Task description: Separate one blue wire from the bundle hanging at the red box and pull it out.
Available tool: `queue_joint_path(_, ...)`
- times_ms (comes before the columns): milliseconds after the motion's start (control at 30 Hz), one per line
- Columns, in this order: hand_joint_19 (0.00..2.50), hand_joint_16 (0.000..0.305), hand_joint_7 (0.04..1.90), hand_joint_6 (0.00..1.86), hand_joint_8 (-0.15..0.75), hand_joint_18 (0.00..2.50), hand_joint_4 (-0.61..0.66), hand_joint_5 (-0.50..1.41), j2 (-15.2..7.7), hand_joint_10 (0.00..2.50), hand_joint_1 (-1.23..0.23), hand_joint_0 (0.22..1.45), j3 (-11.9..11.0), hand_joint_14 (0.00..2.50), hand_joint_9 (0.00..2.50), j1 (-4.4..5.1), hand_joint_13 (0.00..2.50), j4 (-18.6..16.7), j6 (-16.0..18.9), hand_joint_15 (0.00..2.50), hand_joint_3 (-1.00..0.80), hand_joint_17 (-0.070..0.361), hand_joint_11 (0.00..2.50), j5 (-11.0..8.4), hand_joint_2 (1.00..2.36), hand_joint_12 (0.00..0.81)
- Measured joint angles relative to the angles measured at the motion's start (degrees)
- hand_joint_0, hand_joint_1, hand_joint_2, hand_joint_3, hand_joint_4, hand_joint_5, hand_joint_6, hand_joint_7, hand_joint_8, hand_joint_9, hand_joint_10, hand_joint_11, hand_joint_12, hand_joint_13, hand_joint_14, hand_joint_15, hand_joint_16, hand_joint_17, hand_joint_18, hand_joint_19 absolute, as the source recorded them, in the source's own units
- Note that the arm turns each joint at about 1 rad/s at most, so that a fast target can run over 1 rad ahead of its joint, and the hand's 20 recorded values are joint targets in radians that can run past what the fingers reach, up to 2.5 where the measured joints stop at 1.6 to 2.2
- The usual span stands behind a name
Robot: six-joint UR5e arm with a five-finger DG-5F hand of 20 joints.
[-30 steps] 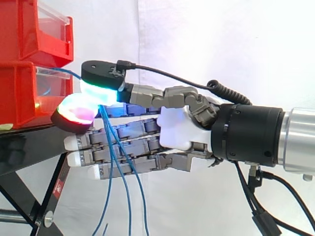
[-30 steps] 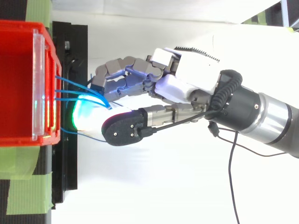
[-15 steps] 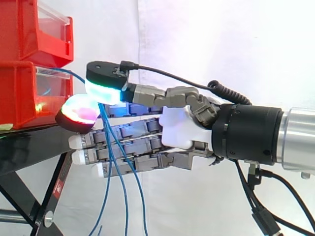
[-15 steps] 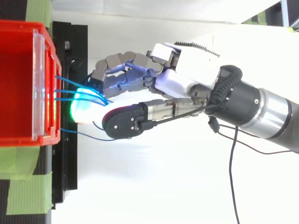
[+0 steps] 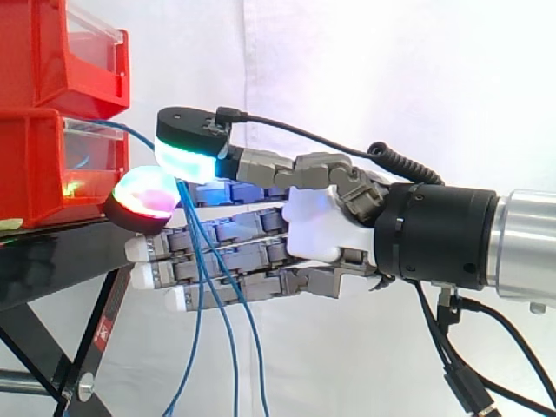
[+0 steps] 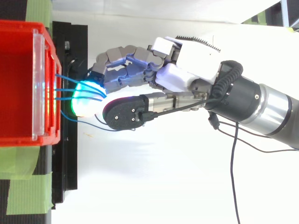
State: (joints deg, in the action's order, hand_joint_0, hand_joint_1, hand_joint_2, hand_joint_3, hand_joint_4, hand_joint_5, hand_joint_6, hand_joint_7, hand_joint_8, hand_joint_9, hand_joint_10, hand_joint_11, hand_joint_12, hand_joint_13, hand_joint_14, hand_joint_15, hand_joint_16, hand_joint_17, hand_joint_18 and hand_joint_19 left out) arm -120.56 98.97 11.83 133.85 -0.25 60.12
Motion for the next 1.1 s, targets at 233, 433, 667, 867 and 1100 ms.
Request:
queue_joint_path(233,0.31,0.057,0.92,0.73,0.356,0.52,0.27,-0.17,0.0,0.01,-0.64,0.58,0.0,0.01,0.62,-0.17,0.53,0.0,0.0,0.33,-0.38,0.127,0.29,0.52,1.01,0.454)
queue_joint_path(433,0.31,0.056,0.88,0.77,0.355,0.52,0.27,-0.18,0.2,0.01,-0.65,0.59,0.0,0.01,0.62,-0.46,0.54,0.0,0.0,0.33,-0.36,0.127,0.3,1.35,1.01,0.451)
queue_joint_path(667,0.3,0.056,0.86,0.81,0.352,0.53,0.24,-0.18,0.5,0.01,-0.66,0.6,0.0,0.01,0.62,-0.75,0.55,0.1,-0.1,0.33,-0.33,0.126,0.3,1.57,1.01,0.452)
queue_joint_path(867,0.3,0.056,0.85,0.85,0.35,0.54,0.24,-0.19,0.5,0.01,-0.65,0.6,0.0,0.01,0.63,-0.96,0.55,0.4,-0.1,0.33,-0.25,0.126,0.31,1.8,1.02,0.452)
queue_joint_path(1100,0.31,0.056,0.85,0.88,0.351,0.54,0.24,-0.19,0.5,0.01,-0.64,0.59,0.0,0.01,0.63,-1.03,0.56,0.4,-0.2,0.34,-0.17,0.126,0.31,1.92,1.02,0.453)
